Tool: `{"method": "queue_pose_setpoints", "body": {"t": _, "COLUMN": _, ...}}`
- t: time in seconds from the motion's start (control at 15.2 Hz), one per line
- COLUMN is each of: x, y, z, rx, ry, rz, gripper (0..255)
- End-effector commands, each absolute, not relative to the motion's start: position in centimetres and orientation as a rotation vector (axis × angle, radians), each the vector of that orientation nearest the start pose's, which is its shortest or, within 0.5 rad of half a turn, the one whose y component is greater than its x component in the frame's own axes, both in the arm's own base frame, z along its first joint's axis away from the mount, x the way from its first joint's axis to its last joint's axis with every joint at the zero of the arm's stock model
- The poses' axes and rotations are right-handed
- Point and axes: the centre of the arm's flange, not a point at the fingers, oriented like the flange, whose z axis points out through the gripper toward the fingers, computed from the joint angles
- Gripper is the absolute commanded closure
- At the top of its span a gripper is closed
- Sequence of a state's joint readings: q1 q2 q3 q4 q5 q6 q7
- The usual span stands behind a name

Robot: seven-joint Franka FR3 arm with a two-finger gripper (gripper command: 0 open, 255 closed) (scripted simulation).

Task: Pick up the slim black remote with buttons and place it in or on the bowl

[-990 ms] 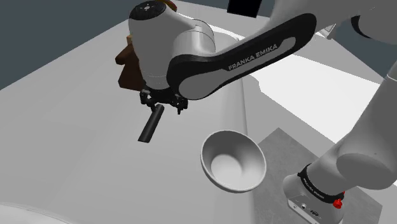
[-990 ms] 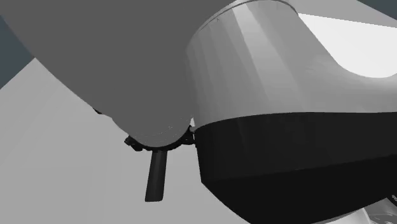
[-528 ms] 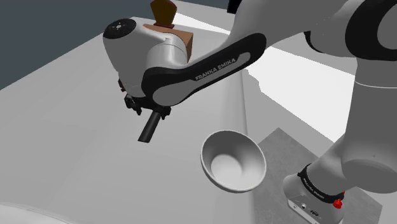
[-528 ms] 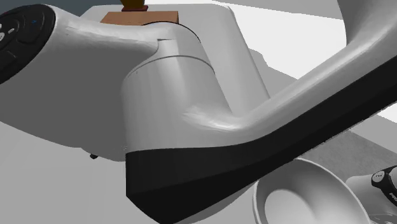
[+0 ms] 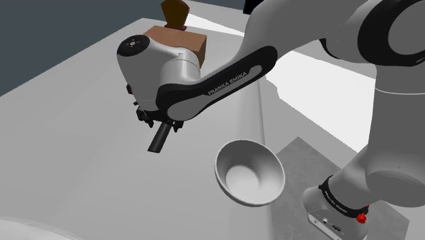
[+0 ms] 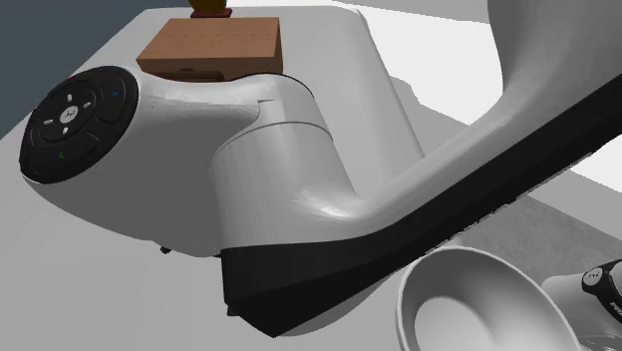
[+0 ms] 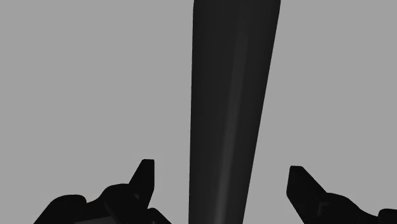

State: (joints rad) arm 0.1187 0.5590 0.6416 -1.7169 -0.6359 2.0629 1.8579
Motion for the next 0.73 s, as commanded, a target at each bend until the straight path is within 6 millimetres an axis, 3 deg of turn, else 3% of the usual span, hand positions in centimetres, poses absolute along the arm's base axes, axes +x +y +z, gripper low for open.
{"method": "queue_pose_setpoints", "body": {"t": 0.0, "x": 52.59, "y": 39.62, "z": 30.81, "rx": -2.972, "ry": 1.308, "rz": -0.316, "gripper": 0}}
{"method": "queue_pose_setpoints", "body": {"t": 0.26, "x": 52.59, "y": 39.61, "z": 30.81, "rx": -2.972, "ry": 1.308, "rz": -0.316, "gripper": 0}}
{"method": "queue_pose_setpoints", "body": {"t": 0.33, "x": 52.59, "y": 39.61, "z": 30.81, "rx": -2.972, "ry": 1.308, "rz": -0.316, "gripper": 255}}
{"method": "queue_pose_setpoints", "body": {"t": 0.66, "x": 52.68, "y": 39.68, "z": 30.82, "rx": -2.972, "ry": 1.308, "rz": -0.316, "gripper": 255}}
